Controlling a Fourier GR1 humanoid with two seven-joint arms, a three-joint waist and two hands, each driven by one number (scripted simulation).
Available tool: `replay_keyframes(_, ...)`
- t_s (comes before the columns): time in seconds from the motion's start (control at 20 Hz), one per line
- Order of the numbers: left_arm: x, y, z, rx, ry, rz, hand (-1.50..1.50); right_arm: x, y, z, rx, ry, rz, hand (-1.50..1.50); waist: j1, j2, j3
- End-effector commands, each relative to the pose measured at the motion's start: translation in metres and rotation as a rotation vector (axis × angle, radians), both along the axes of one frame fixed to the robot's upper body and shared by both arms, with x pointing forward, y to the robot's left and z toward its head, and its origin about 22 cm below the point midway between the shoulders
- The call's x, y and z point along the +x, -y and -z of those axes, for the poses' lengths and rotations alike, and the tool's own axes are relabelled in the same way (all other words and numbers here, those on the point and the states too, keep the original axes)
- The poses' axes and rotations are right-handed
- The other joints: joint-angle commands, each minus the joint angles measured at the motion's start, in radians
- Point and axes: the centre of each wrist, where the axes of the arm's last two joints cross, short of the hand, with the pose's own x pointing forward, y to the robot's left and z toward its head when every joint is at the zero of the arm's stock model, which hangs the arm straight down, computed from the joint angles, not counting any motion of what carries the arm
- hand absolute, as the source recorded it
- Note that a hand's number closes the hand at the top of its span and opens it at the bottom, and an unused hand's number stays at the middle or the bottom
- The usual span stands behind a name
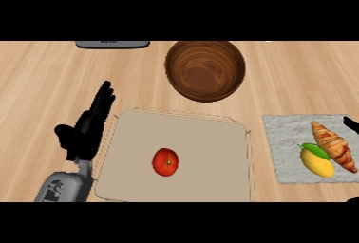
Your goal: Pick the croissant from the placemat and place it in the bowl
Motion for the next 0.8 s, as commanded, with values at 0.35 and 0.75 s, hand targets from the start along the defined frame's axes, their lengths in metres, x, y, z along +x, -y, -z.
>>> replay_keyframes(0.35,-0.017,0.005,0.02,-0.003,-0.004,-0.006,0.0,0.013,0.016,0.029,0.087,-0.047,0.044,-1.5,0.005,0.001,0.0)
replay_keyframes(0.75,-0.005,0.008,0.002,-0.012,0.009,-0.002,0.0,0.016,0.022,0.051,0.055,-0.039,0.031,-1.5,0.003,0.0,0.0)
